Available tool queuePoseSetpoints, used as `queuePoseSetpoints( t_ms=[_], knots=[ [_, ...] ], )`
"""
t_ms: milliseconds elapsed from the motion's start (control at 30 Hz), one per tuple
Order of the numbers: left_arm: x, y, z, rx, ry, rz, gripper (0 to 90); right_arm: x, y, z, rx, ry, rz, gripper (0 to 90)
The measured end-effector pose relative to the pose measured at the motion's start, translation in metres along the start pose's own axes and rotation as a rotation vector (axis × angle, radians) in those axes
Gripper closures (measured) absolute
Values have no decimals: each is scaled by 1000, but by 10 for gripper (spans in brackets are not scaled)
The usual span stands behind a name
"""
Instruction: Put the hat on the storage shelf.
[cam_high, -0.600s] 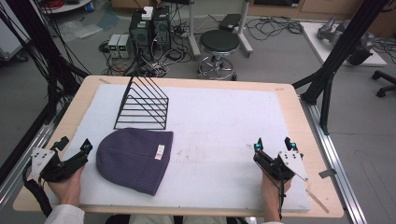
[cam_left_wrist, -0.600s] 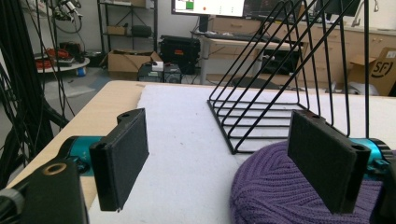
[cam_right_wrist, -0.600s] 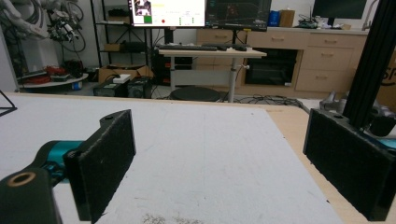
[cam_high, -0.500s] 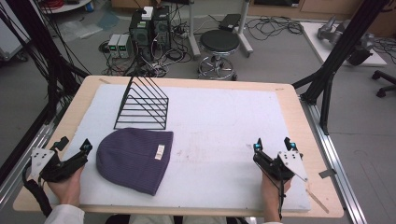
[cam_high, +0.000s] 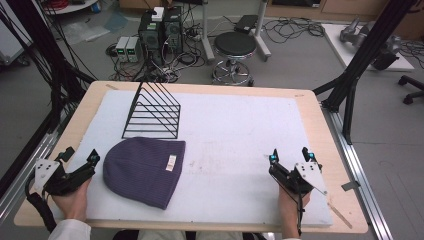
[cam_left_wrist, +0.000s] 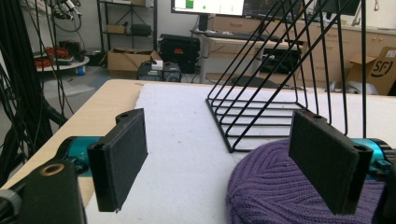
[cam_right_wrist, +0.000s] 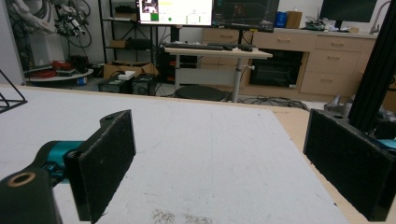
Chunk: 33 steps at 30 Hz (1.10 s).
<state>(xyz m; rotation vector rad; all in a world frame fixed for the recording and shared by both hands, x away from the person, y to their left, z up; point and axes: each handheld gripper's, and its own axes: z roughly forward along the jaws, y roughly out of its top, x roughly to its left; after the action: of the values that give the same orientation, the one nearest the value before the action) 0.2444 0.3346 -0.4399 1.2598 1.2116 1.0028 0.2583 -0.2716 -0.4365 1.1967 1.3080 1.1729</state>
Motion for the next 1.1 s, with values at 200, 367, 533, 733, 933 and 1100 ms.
queuePoseSetpoints(
  t_ms=[200,367,533,733,933,1100],
  knots=[
    [1,0,0,14,-5,-13,197,1,0,0,1,4,2,84],
    [-1,3,-1,43,-1,-25,197,1,0,0,0,7,0,84],
    [-1,7,-5,58,3,-40,200,1,0,-1,1,9,6,84],
    [-4,18,-7,123,26,-8,196,2,1,0,3,8,3,84],
    [-8,24,-8,143,16,6,196,3,0,1,17,11,-34,84],
    [-10,25,-7,178,8,-13,196,3,0,1,19,12,-30,84]
  ],
)
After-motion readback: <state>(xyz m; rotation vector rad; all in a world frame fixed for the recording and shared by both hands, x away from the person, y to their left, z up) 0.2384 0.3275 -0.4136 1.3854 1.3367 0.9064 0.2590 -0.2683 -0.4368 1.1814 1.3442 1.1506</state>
